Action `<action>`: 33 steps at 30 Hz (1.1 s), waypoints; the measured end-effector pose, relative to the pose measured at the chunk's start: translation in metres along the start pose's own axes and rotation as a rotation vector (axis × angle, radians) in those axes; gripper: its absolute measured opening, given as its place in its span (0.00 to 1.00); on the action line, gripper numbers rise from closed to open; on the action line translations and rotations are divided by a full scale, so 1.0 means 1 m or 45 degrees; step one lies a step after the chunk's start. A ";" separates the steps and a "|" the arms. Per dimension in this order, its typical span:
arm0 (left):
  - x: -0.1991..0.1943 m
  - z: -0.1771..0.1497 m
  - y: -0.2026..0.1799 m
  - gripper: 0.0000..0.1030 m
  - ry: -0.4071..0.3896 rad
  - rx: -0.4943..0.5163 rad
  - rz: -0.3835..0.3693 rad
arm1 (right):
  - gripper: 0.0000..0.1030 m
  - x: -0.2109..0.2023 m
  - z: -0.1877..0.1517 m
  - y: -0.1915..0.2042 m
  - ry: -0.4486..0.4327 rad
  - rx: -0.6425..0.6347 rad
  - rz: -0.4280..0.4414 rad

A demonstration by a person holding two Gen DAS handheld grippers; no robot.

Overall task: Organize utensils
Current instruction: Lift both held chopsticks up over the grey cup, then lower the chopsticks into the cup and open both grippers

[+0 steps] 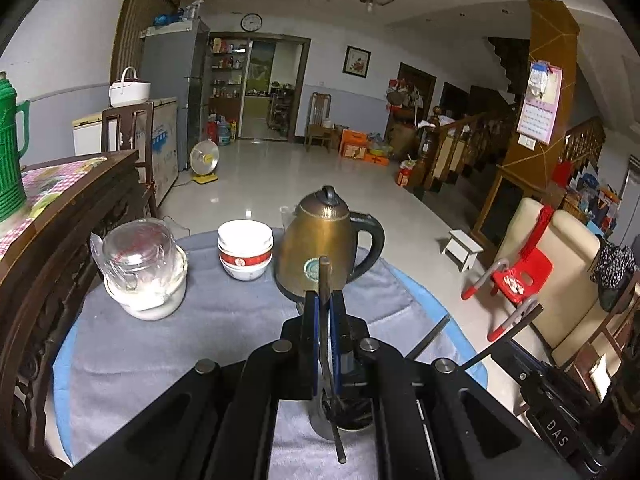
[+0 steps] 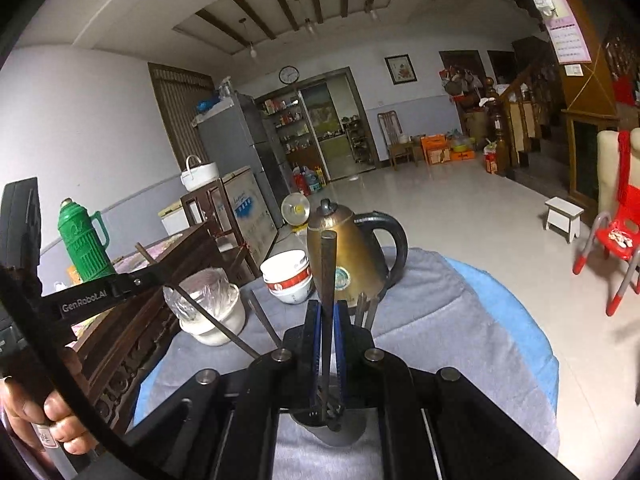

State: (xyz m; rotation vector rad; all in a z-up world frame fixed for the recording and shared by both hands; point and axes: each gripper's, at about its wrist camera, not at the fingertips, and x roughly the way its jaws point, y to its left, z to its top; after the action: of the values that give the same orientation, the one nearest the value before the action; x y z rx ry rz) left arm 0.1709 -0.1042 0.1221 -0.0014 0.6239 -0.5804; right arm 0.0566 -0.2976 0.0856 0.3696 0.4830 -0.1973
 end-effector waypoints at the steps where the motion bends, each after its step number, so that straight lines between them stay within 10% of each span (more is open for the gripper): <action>1: 0.003 -0.002 0.000 0.05 0.013 0.005 0.001 | 0.07 0.001 -0.002 0.000 0.009 0.000 0.001; 33: 0.031 -0.045 0.036 0.06 0.259 -0.020 -0.100 | 0.09 0.024 -0.050 0.011 0.228 -0.023 0.066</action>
State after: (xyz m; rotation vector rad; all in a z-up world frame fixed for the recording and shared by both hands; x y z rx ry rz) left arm 0.1847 -0.0824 0.0625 0.0184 0.8286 -0.6563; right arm 0.0593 -0.2708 0.0365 0.3834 0.6509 -0.1101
